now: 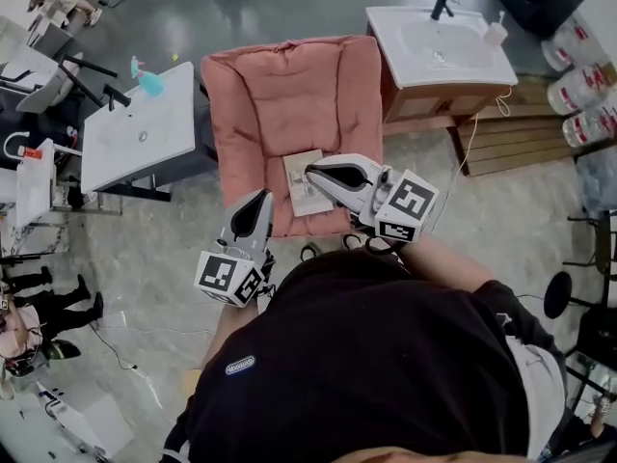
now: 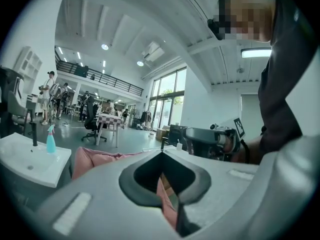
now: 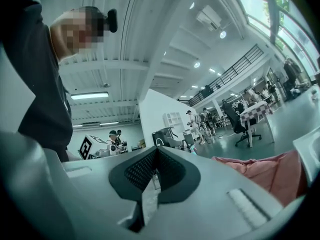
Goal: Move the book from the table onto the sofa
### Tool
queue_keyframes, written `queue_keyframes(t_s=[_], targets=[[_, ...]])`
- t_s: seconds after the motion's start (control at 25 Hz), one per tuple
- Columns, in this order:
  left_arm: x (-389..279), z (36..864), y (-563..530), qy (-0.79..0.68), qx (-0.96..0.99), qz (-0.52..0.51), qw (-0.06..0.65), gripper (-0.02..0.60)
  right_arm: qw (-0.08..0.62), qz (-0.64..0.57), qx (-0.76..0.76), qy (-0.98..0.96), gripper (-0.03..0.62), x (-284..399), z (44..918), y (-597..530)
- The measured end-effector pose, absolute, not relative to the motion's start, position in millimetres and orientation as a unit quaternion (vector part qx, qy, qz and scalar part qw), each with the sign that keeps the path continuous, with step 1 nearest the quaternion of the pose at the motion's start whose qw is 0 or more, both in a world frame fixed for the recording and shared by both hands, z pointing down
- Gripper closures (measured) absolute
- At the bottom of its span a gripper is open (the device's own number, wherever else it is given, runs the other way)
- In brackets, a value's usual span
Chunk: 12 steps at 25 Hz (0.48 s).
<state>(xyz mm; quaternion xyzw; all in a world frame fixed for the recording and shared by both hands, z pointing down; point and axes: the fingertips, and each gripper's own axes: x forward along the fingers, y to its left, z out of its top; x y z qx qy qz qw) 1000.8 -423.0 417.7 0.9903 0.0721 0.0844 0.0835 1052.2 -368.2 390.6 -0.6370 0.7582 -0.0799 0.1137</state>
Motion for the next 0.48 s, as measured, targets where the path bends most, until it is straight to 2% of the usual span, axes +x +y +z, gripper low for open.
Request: queue_keyframes(t_s=[0.48], targets=[[978,430,-385,-0.048,0.989,0.113,0.085,0.581,0.117,-0.084,-0.555,0.819,0.568,1053,395,-341]])
